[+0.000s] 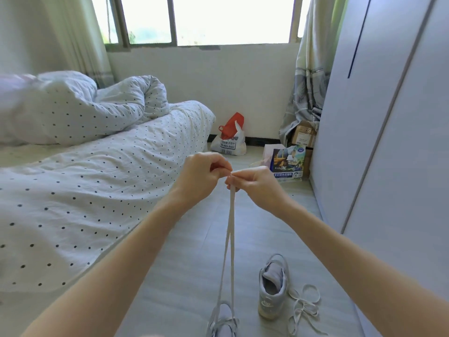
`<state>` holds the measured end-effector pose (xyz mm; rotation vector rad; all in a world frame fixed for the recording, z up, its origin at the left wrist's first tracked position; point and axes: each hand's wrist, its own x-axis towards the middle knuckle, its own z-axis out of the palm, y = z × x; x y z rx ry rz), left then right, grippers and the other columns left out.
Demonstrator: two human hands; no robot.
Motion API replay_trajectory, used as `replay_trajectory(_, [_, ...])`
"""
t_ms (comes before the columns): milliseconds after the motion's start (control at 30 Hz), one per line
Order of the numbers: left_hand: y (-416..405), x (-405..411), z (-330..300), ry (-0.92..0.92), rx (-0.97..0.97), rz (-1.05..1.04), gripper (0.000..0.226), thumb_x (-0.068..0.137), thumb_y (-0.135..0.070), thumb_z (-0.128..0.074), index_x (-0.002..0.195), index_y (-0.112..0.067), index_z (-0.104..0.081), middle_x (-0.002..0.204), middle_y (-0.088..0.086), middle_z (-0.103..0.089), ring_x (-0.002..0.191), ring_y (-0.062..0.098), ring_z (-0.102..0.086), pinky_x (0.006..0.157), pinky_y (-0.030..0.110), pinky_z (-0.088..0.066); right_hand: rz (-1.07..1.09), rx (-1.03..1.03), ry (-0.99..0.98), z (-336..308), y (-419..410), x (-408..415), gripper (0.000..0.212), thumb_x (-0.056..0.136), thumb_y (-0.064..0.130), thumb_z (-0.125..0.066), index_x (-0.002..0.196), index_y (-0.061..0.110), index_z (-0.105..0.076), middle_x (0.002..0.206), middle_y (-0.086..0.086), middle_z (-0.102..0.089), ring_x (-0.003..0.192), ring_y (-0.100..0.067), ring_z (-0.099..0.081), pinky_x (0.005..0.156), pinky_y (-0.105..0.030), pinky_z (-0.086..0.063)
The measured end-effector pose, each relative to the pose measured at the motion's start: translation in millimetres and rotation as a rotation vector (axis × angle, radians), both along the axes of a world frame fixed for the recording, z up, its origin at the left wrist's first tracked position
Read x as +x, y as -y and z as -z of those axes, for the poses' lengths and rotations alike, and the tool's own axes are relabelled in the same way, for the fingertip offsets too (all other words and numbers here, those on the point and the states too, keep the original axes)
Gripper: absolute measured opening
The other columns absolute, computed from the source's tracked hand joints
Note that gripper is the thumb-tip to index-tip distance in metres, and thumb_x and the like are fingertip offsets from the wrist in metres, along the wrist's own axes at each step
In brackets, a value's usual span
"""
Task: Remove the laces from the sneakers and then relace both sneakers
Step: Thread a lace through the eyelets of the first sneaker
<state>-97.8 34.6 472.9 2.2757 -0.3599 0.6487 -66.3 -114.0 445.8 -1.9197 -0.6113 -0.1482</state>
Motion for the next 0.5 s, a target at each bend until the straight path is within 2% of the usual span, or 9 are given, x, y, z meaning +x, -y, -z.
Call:
replay_trajectory(133, [-4, 2, -36, 0.126, -0.104, -0.026, 0.013, 0.08, -0.004, -0.067, 0.078, -0.016, -0.073, 0.072, -0.011, -0.068, 0.067, -0.004, -0.06, 0.068, 0.004, -0.043, 0.045, 0.041, 0.148, -41, -5, 6, 0.013, 0.087, 0.014, -0.064, 0.081, 0.015, -0.075, 0.074, 0.004, -0.07, 0.075, -0.012, -0.065, 0.079, -0.025, -0.053])
replay_trajectory(233, [-4, -1, -52, 0.083, -0.025, -0.025, 0.011, 0.082, -0.004, -0.066, 0.082, -0.012, -0.073, 0.079, -0.002, -0.071, 0.067, -0.006, -0.058, 0.069, 0.004, -0.042, 0.03, -0.012, 0.108, -58, -8, 0, 0.013, 0.088, 0.009, -0.062, 0.086, 0.006, -0.075, 0.078, -0.002, -0.069, 0.076, -0.018, -0.064, 0.079, -0.03, -0.053])
replay_trajectory(300, [-4, -5, -71, 0.134, -0.055, -0.004, 0.011, 0.081, -0.003, -0.067, 0.082, -0.012, -0.073, 0.077, 0.0, -0.071, 0.064, -0.006, -0.058, 0.07, 0.008, -0.045, 0.04, -0.007, 0.185, -80, -6, -4, 0.012, 0.087, 0.008, -0.064, 0.091, 0.003, -0.074, 0.08, -0.004, -0.071, 0.069, -0.018, -0.064, 0.073, -0.027, -0.053])
replay_trajectory(400, [-1, -12, -112, 0.297, -0.09, 0.029, 0.012, 0.081, -0.005, -0.067, 0.082, -0.015, -0.073, 0.069, -0.015, -0.064, 0.062, -0.012, -0.057, 0.067, 0.004, -0.043, 0.095, 0.101, 0.358, -116, -1, -10, 0.011, 0.085, 0.011, -0.066, 0.09, 0.009, -0.076, 0.078, -0.004, -0.073, 0.068, -0.011, -0.066, 0.072, -0.021, -0.053])
replay_trajectory(500, [9, -14, -133, 0.344, -0.064, 0.04, 0.012, 0.083, -0.007, -0.067, 0.085, -0.016, -0.073, 0.069, -0.02, -0.061, 0.062, -0.016, -0.056, 0.067, 0.001, -0.042, 0.065, 0.272, 0.336, -121, -1, -16, 0.015, 0.089, 0.011, -0.061, 0.095, 0.004, -0.072, 0.082, -0.011, -0.072, 0.062, 0.002, -0.062, 0.064, -0.01, -0.047])
